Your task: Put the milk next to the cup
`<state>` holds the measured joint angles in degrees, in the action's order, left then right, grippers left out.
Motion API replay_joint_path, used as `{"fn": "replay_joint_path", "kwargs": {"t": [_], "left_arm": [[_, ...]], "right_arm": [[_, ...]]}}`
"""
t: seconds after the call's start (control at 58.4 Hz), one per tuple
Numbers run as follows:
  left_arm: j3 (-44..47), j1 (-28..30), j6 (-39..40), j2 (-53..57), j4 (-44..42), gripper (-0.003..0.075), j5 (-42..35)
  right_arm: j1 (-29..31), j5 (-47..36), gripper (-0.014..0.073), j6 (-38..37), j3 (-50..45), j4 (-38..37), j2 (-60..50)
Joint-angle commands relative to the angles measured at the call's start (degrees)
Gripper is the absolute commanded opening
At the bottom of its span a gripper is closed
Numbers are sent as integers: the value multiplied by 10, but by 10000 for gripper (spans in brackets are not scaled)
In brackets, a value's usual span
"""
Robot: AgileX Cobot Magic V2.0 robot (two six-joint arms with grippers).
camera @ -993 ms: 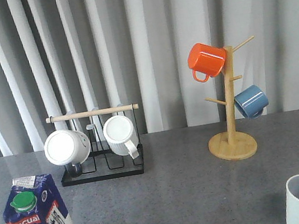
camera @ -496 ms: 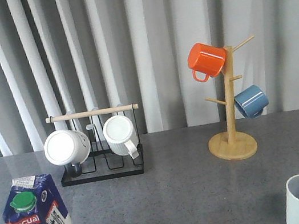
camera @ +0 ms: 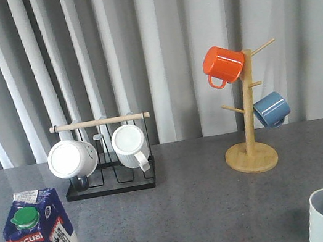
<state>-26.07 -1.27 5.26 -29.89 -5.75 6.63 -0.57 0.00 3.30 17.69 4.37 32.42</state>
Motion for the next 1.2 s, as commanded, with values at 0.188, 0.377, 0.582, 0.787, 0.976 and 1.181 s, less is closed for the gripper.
{"fn": "replay_joint_path", "kwargs": {"t": [0.188, 0.377, 0.582, 0.787, 0.976, 1.181], "left_arm": [[-23, -20, 6, -81, 5, -2, -58], [-24, -20, 6, -96, 5, 81, -56], [-24, -20, 6, -104, 5, 365, -66], [-24, -20, 6, -109, 6, 559, -60], [-24, -20, 6, -109, 6, 565, -59], [-24, -20, 6, -109, 6, 565, -59]], "right_arm": [[2, -57, -1, 0, 22, 8, 58], [2, -49, 107, 29, 22, 2, 58], [2, -50, 402, 47, 22, 2, 58], [2, -42, 559, 81, 22, 2, 58], [2, -43, 556, 81, 22, 3, 58], [2, -42, 556, 81, 22, 3, 58]]}}
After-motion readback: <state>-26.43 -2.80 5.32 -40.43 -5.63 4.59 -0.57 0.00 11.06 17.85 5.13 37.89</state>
